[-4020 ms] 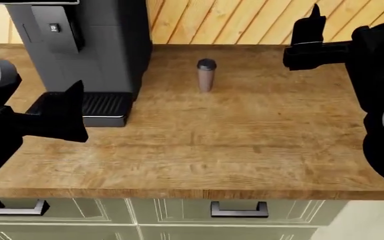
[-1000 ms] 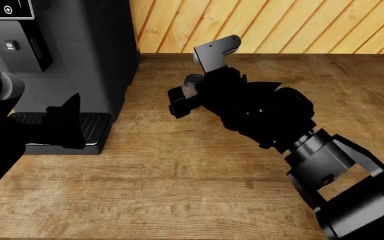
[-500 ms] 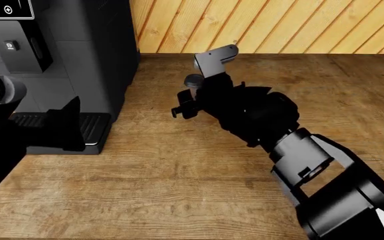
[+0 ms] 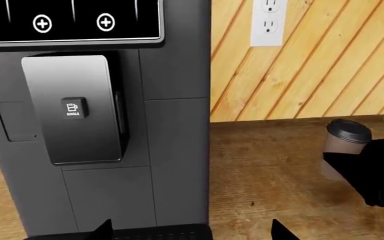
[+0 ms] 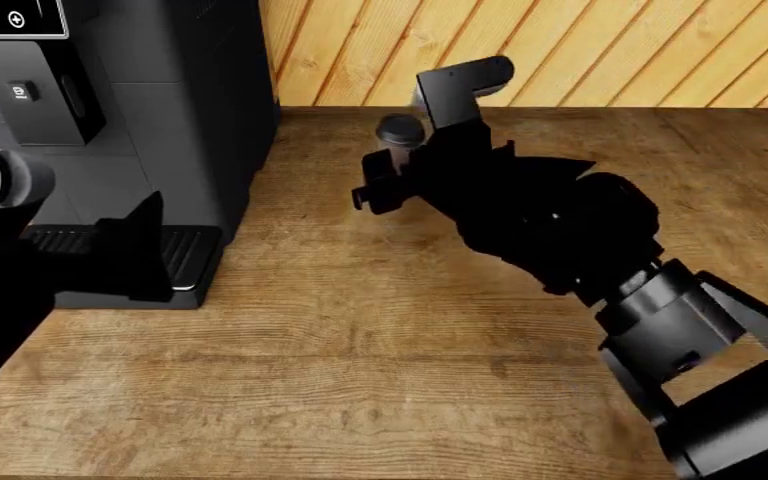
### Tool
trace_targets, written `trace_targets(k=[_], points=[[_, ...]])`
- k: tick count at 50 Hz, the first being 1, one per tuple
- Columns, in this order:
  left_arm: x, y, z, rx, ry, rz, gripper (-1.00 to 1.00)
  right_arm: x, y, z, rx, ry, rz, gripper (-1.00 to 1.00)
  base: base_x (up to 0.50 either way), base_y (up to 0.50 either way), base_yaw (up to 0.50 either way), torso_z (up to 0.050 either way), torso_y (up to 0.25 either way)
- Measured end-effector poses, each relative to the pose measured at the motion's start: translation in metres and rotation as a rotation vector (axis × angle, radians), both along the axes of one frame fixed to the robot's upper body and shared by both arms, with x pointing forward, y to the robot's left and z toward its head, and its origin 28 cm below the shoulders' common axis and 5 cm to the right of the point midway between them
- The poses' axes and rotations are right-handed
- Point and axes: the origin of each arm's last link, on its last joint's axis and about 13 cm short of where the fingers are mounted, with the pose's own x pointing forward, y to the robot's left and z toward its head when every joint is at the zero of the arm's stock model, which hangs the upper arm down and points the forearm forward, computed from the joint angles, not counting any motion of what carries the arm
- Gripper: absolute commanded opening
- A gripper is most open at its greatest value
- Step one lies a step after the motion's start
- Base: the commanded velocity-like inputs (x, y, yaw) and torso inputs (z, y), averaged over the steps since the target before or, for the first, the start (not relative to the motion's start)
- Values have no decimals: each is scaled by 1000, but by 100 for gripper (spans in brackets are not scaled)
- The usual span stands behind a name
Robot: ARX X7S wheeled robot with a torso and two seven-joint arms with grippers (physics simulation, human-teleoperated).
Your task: Move the drinks to the dining counter.
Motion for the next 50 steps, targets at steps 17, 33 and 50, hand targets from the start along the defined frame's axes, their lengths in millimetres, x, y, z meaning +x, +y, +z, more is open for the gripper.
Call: trace_targets(k=[17, 33, 50], points=[[2, -4, 3, 4, -5, -16, 100, -53, -19, 39, 59, -192, -3, -100, 0, 0, 0, 0, 0], [2, -5, 5, -3, -13, -25, 100, -74, -22, 47, 43, -283, -26, -100, -466, -4, 0, 0, 1], [-31, -7, 18, -5, -57, -12, 100, -108, -23, 56, 39, -329, -8, -100, -500, -5, 0, 0, 0]])
